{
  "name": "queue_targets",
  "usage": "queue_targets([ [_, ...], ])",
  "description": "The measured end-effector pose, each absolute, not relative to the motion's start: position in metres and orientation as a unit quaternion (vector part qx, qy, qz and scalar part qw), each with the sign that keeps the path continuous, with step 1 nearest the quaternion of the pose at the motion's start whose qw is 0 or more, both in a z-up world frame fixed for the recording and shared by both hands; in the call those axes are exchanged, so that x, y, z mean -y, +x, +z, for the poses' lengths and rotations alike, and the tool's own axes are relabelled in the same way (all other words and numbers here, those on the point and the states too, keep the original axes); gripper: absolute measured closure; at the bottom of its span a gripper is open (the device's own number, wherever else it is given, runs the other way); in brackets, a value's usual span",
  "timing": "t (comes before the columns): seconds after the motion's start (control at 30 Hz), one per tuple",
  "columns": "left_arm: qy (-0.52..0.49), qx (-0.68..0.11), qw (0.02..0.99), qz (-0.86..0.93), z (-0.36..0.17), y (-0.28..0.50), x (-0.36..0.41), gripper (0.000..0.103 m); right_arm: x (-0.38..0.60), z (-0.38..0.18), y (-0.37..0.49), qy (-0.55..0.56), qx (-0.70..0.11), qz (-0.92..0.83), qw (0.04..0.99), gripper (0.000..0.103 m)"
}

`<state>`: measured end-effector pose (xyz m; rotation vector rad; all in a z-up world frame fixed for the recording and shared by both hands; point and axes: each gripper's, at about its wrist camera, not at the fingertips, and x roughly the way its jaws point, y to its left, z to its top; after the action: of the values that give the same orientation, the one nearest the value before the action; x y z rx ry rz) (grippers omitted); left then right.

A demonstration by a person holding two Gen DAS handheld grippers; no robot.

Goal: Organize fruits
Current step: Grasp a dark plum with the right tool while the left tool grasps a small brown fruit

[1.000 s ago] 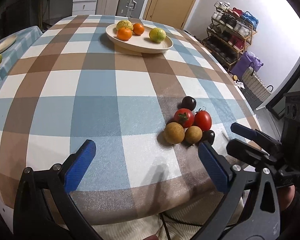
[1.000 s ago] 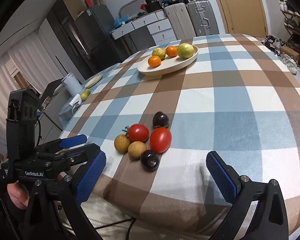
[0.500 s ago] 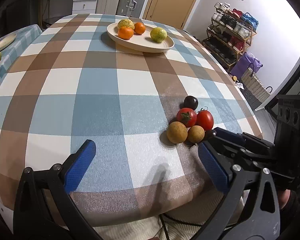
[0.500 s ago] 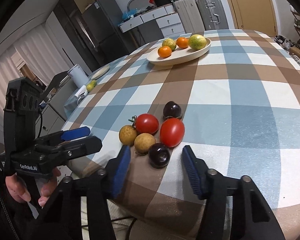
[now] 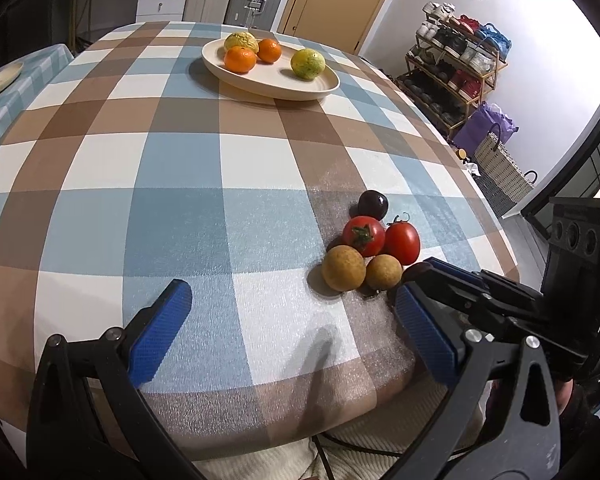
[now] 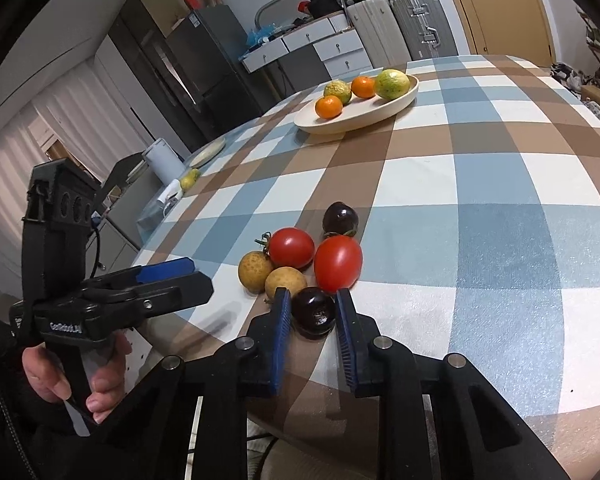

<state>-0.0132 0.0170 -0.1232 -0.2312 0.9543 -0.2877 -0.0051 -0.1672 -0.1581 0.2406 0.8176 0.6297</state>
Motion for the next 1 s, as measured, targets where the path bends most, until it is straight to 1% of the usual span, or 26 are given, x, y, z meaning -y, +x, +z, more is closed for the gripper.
queue_targets([
  [0.1,-0.112,-0.458,0.868,-0.153,-0.125,-0.010,-0.015,0.002,0.171,-0.156,-0.007,0.124,-0.381,0.304,0.864,0.080],
  [0.17,-0.103,-0.463,0.864,-0.168,-0.126,-0.006,-0.012,0.004,0.173,-0.155,-0.006,0.128,-0.377,0.302,0.866,0.080],
  [0.3,-0.093,-0.464,0.864,-0.173,-0.126,-0.001,-0.010,0.005,0.182,-0.153,-0.007,0.141,-0.369,0.301,0.868,0.080],
  [0.37,-0.091,-0.466,0.862,-0.180,-0.127,0.003,-0.009,0.007,0.184,-0.152,-0.007,0.143,-0.366,0.299,0.870,0.080],
  [0.4,-0.091,-0.467,0.860,-0.184,-0.128,0.004,-0.008,0.014,0.185,-0.152,-0.007,0.144,-0.364,0.300,0.870,0.080],
  [0.43,-0.091,-0.469,0.857,-0.191,-0.128,0.005,-0.008,0.023,0.186,-0.152,-0.006,0.145,-0.363,0.299,0.871,0.080],
  [0.47,-0.086,-0.469,0.857,-0.193,-0.128,0.007,-0.007,0.026,0.187,-0.152,-0.006,0.146,-0.361,0.298,0.871,0.080],
  [0.53,-0.087,-0.471,0.855,-0.201,-0.129,0.009,-0.007,0.039,0.188,-0.151,-0.005,0.151,-0.360,0.298,0.871,0.080],
  [0.57,-0.091,-0.471,0.853,-0.206,-0.129,0.009,-0.007,0.040,0.189,-0.152,-0.004,0.152,-0.360,0.298,0.871,0.080],
  [0.63,-0.104,-0.473,0.847,-0.218,-0.130,0.010,-0.008,0.049,0.190,-0.152,-0.002,0.154,-0.357,0.298,0.872,0.080],
  [0.7,-0.107,-0.474,0.845,-0.223,-0.131,0.011,-0.008,0.052,0.192,-0.152,-0.001,0.156,-0.355,0.297,0.872,0.080],
  [0.73,-0.107,-0.475,0.843,-0.227,-0.131,0.011,-0.007,0.060,0.192,-0.151,-0.001,0.157,-0.354,0.297,0.873,0.080],
  [0.87,-0.108,-0.475,0.838,-0.245,-0.132,0.011,-0.003,0.075,0.193,-0.147,0.000,0.155,-0.349,0.296,0.875,0.080],
  [0.9,-0.109,-0.473,0.837,-0.251,-0.131,0.011,-0.002,0.081,0.193,-0.146,0.000,0.155,-0.348,0.296,0.876,0.080],
  [1.0,-0.094,-0.470,0.840,-0.255,-0.129,0.009,0.002,0.082,0.193,-0.144,0.000,0.154,-0.345,0.296,0.877,0.080],
])
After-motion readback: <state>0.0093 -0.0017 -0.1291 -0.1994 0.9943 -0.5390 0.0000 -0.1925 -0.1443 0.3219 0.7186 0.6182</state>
